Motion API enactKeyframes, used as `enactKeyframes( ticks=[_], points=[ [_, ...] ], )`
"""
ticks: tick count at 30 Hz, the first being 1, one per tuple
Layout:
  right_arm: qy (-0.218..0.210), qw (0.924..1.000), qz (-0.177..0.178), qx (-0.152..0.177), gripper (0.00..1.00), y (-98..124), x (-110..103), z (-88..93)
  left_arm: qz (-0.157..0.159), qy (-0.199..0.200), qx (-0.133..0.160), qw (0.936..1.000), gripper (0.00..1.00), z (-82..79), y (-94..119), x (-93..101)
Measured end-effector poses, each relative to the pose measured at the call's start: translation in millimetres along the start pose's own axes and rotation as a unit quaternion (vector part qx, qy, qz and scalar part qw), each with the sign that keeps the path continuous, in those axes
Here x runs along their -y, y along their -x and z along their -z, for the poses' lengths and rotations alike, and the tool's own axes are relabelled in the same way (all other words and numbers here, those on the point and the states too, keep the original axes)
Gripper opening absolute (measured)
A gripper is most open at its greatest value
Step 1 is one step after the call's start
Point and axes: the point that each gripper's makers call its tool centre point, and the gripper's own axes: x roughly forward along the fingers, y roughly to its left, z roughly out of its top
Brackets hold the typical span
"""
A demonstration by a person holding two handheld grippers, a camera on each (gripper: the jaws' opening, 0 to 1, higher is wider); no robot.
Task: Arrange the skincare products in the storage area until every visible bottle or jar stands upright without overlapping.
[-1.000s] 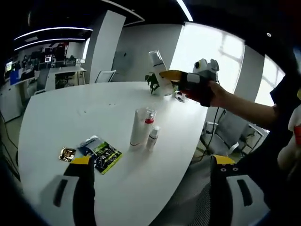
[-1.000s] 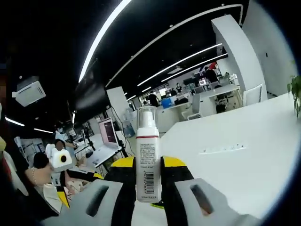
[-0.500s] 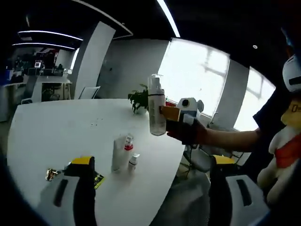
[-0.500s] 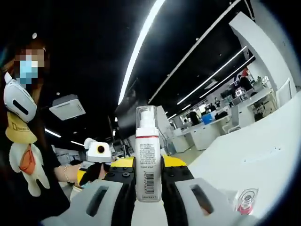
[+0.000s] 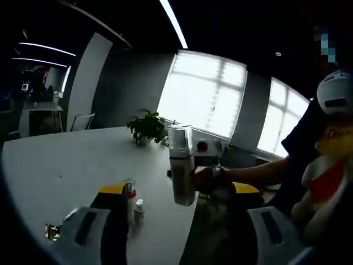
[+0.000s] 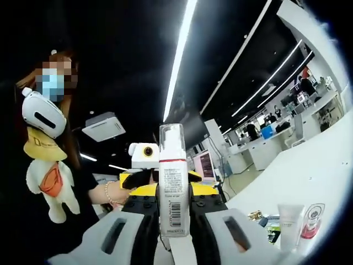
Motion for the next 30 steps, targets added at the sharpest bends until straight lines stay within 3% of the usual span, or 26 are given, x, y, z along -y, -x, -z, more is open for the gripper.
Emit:
enactKeyframes(
  ticks=[3,13,22,24,30],
  points=[
    [-0.005,0.9998,-0.02,-0.007,0.19,0,-7,3.2,0.019,-0.012,0.0,0.9998,0.47,-4.0,-9,9.7],
    [-0.009,0.9982,-0.051,-0.03,0.19,1,-16,14.4,0.046,-0.033,0.003,0.9984,0.26,-9.6,-26,29.8],
    [-0.011,0.997,-0.063,-0.044,0.19,1,-17,20.2,0.047,-0.074,-0.021,0.996,0.23,-3.2,-31,29.6],
    [-0.01,0.9969,-0.062,-0.048,0.2,1,-16,21.8,0.035,-0.087,-0.03,0.9951,0.23,-1.6,-32,28.9],
    [0.038,0.9955,-0.01,-0.086,0.21,8,1,30.3,0.002,-0.129,-0.062,0.9897,0.22,5.6,-38,22.6]
  ],
)
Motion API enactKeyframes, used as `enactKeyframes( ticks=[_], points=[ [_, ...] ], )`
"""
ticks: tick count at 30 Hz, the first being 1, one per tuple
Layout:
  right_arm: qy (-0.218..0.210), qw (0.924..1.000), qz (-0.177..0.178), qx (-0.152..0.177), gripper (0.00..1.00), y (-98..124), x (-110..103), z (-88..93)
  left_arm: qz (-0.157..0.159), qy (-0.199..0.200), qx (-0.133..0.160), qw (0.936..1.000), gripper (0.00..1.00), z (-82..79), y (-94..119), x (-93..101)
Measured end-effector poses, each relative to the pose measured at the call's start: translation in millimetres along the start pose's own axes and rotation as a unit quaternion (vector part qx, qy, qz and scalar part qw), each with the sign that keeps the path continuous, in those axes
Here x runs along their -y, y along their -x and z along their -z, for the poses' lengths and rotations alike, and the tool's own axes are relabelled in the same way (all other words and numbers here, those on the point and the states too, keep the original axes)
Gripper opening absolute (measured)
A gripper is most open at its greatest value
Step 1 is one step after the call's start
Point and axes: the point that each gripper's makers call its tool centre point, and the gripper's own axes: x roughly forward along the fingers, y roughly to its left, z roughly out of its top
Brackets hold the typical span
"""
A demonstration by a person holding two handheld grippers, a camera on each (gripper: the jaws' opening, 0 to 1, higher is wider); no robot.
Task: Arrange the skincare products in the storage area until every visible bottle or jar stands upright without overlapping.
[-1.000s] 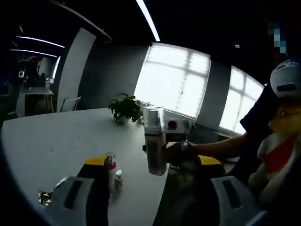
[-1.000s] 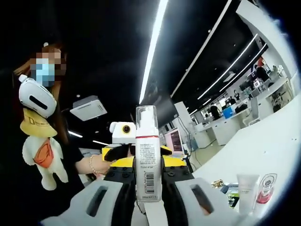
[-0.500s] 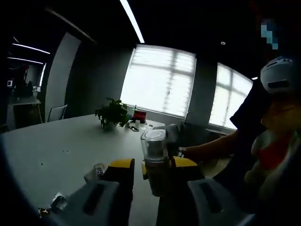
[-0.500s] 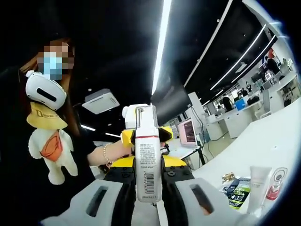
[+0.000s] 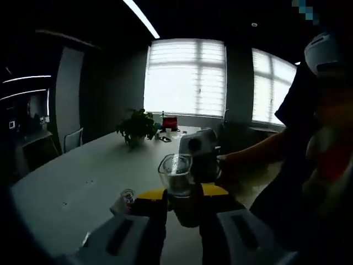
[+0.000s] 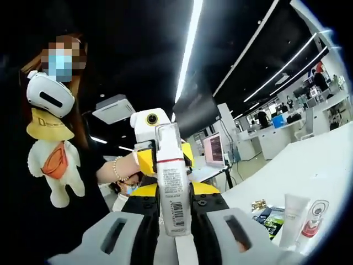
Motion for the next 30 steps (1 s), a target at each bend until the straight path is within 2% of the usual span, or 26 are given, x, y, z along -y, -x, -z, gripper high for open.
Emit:
enactKeyframes(
  ticks=[3,7,16,21,23,24,26,30],
  points=[
    [0.027,0.9981,0.04,-0.038,0.24,5,11,11.9,-0.007,-0.028,-0.02,0.9994,0.2,7.1,-5,-0.9],
    [0.042,0.995,0.049,-0.076,0.23,8,12,23.4,-0.002,-0.061,-0.043,0.9972,0.2,18.6,-16,1.5],
    [0.041,0.9915,0.075,-0.098,0.23,21,21,34.0,0.018,-0.041,-0.039,0.9983,0.2,31.9,-25,-9.2],
    [0.037,0.9868,0.108,-0.115,0.24,26,34,48.9,0.023,-0.043,-0.044,0.9978,0.2,46.6,-33,-14.2],
    [0.041,0.9836,0.123,-0.126,0.29,28,39,55.9,0.026,-0.044,-0.047,0.9976,0.2,53.2,-36,-16.5],
    [0.044,0.98,0.134,-0.14,0.34,31,42,61.8,0.028,-0.043,-0.049,0.9975,0.2,56.6,-37,-17.8],
    [0.038,0.9792,0.136,-0.146,0.4,32,44,67.4,0.031,-0.042,-0.049,0.9975,0.2,60.7,-39,-20.4],
    [0.029,0.978,0.144,-0.148,0.42,34,46,72.6,0.034,-0.037,-0.048,0.9976,0.2,66.5,-43,-26.0]
  ],
)
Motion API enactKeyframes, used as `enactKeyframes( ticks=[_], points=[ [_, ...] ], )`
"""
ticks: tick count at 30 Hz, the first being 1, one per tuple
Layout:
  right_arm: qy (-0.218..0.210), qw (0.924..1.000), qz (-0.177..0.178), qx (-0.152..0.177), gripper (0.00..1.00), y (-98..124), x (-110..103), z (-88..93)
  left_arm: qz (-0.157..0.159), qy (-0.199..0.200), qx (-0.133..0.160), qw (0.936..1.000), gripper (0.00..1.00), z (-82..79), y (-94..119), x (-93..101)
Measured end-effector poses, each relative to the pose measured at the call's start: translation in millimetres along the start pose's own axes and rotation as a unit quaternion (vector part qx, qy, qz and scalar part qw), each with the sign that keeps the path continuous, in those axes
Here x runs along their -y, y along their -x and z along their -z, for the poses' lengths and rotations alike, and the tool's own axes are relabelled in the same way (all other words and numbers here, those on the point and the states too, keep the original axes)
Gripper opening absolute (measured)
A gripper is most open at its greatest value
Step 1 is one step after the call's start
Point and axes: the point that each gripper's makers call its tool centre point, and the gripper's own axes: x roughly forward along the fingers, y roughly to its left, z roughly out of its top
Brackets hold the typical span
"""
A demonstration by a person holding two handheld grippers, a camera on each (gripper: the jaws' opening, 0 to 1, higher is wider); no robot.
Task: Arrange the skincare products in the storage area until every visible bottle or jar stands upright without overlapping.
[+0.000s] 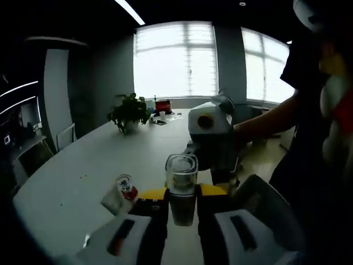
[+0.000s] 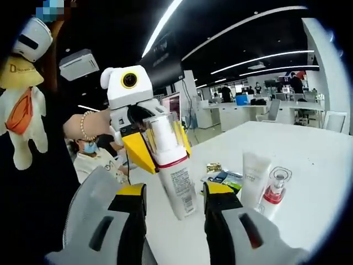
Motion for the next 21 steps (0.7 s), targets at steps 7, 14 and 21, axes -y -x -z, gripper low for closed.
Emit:
enactKeyframes(
  ticks=[7,14,21],
  points=[
    [-0.018,0.9996,0.022,0.001,0.54,2,9,7.7,0.002,-0.001,-0.003,1.0,0.19,15.4,-9,-10.7],
    [-0.032,0.9981,0.052,-0.005,0.66,9,19,17.0,0.009,-0.002,-0.003,1.0,0.19,33.2,-20,-19.2],
    [-0.048,0.9942,0.096,-0.012,0.78,20,34,29.2,0.007,0.001,-0.012,0.9999,0.19,61.2,-35,-33.0]
  ],
)
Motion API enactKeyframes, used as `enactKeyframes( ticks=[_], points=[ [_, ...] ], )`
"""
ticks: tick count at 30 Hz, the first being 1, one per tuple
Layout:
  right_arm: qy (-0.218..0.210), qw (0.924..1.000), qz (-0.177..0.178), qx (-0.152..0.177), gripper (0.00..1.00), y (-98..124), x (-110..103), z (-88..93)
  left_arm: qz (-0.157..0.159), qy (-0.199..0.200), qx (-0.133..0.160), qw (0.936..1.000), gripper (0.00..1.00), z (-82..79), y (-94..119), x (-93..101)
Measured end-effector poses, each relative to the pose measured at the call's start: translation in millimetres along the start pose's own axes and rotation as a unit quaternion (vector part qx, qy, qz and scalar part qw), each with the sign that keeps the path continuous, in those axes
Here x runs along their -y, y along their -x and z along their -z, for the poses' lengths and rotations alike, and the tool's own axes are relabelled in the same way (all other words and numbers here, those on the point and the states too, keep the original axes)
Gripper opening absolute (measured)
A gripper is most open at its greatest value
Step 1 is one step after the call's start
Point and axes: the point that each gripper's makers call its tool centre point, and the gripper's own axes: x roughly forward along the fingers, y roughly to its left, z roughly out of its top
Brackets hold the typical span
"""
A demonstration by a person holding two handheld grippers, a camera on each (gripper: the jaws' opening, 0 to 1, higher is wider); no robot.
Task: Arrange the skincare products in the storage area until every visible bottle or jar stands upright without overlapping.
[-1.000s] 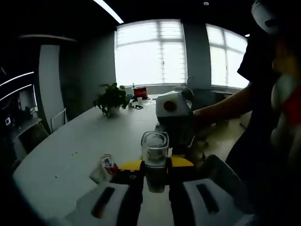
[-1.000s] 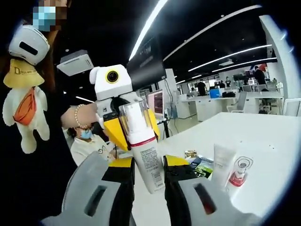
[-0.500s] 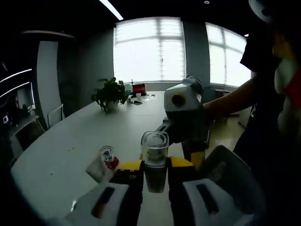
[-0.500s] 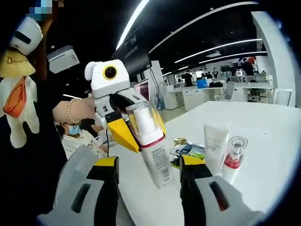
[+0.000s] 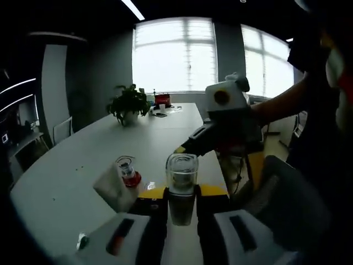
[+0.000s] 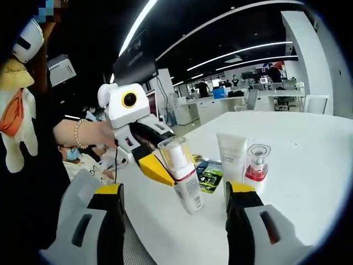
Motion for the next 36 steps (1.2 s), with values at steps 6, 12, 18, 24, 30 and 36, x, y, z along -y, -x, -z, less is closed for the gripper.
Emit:
enactKeyframes(
  ticks=[6,12,18,24,30,36],
  points=[
    [-0.017,0.9995,0.025,-0.011,0.85,5,10,14.1,-0.007,0.002,-0.01,0.9999,0.18,22.6,-11,-14.2],
    [-0.029,0.9986,0.044,-0.011,0.88,6,17,18.3,-0.001,0.005,-0.012,0.9999,0.18,36.9,-16,-20.6],
    [-0.038,0.9978,0.052,-0.015,0.87,5,20,22.6,0.001,0.012,-0.014,0.9998,0.18,52.1,-24,-22.0],
    [-0.049,0.9968,0.063,-0.012,0.89,7,24,26.8,-0.002,0.016,-0.012,0.9998,0.18,63.2,-29,-23.4],
    [-0.056,0.996,0.067,-0.017,0.89,8,31,32.1,0.001,0.015,-0.01,0.9998,0.18,68.9,-32,-24.0],
    [-0.06,0.9955,0.072,-0.012,0.88,7,35,29.8,0.0,0.009,-0.009,0.9999,0.18,71.6,-38,-31.7]
  ],
)
